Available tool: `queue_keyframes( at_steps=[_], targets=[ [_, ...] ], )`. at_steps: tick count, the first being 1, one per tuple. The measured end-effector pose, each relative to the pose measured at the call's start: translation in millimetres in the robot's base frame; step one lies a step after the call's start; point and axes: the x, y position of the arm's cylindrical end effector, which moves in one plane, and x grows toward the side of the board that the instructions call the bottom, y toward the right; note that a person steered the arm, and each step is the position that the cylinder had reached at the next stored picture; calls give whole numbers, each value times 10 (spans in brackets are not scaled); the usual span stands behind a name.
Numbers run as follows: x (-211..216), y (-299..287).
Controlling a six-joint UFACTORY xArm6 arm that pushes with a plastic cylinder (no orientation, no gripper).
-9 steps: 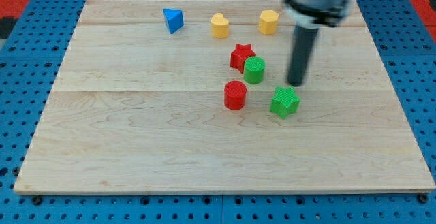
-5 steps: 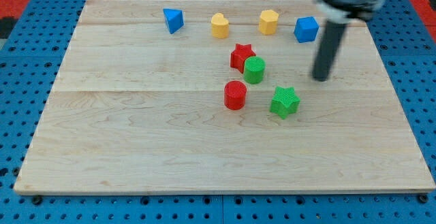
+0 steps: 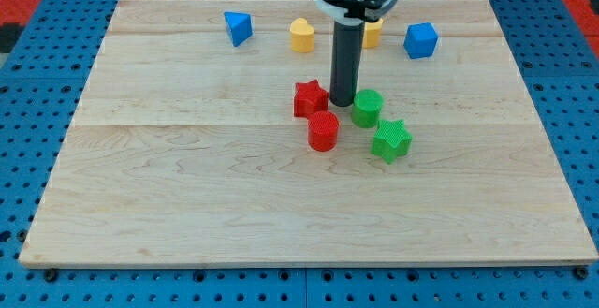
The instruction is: Move green circle near to the red circle
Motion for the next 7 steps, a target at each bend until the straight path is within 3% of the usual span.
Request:
queue_keyframes(
  at_steps=[2,3,4,5,6,7],
  targets=[
    [-177,505],
    [215,417],
    [15,1034],
    [-392,2109],
    [-811,1854],
    [-945,1528]
  ],
)
